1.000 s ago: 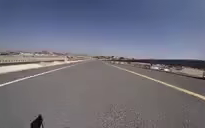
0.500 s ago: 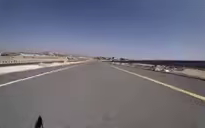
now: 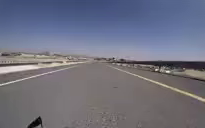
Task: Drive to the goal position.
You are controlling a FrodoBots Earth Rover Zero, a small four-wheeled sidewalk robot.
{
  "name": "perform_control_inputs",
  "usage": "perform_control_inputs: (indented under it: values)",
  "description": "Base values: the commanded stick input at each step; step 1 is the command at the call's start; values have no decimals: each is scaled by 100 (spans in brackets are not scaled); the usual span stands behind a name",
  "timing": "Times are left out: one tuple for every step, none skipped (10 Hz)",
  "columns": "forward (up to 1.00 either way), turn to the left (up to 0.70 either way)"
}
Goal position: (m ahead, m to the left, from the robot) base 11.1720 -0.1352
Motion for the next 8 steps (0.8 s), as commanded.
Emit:
perform_control_inputs:
  values:
    - [100, 0]
    - [100, 0]
    - [100, 0]
    - [100, 0]
    - [100, 0]
    - [100, 0]
    - [100, 0]
    - [100, 10]
